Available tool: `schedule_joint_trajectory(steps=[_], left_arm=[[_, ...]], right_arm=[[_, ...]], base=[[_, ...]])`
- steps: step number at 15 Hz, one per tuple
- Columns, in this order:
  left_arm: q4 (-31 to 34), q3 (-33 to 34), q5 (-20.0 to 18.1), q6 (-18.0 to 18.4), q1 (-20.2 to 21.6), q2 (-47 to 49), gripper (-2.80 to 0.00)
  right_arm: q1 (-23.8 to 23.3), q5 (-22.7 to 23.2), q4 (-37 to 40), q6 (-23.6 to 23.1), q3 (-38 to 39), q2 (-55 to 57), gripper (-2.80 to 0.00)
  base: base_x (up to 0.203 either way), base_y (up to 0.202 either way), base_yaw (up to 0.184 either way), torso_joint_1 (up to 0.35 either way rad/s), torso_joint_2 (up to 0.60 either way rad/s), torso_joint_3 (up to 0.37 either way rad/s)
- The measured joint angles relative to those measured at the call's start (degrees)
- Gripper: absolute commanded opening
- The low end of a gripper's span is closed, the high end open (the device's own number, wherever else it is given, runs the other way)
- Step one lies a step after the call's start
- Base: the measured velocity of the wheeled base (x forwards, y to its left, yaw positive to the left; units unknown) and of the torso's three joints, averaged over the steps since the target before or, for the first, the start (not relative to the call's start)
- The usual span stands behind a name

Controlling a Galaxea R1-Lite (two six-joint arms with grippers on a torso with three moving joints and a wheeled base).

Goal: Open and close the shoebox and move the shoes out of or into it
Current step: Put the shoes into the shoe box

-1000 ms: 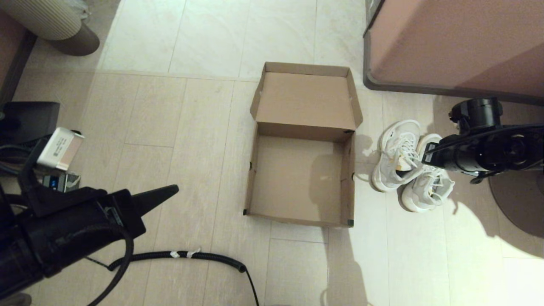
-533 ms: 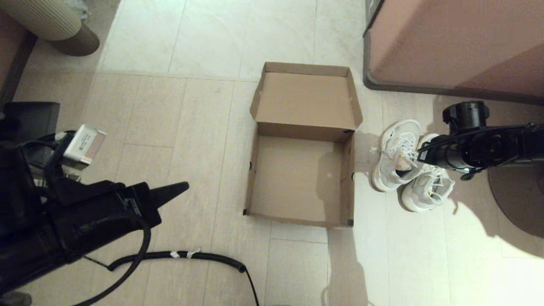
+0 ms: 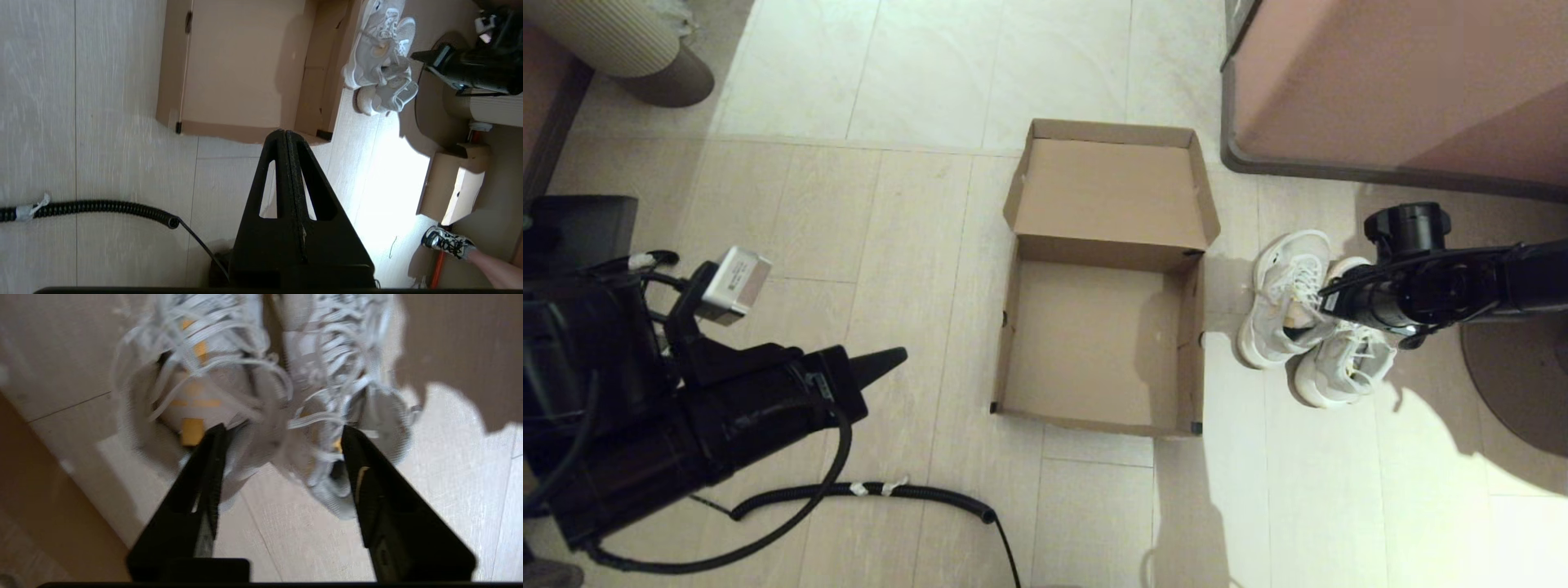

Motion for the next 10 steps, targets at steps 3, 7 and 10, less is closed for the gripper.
schedule_joint_trajectory(steps=[3, 7, 10], left_arm=[[-0.11, 1.04, 0.00, -0.12, 0.04, 0.08, -2.80], [-0.08, 1.80, 0.15, -0.22, 0.09, -0.23, -2.80], [-0.16, 2.37, 0.21, -0.24, 0.09, -0.36, -2.80]], right_arm=[[-1.40, 0.68, -0.58, 2.38, -0.25, 0.86, 0.00], [-2.14, 3.93, -3.97, 5.47, -0.01, 2.85, 0.00], [-2.64, 4.60, -4.85, 8.46, -0.49, 5.22, 0.00]], base=[[0.000, 0.000, 0.000, 0.000, 0.00, 0.000], [0.000, 0.000, 0.000, 0.000, 0.00, 0.000], [0.000, 0.000, 0.000, 0.000, 0.00, 0.000]])
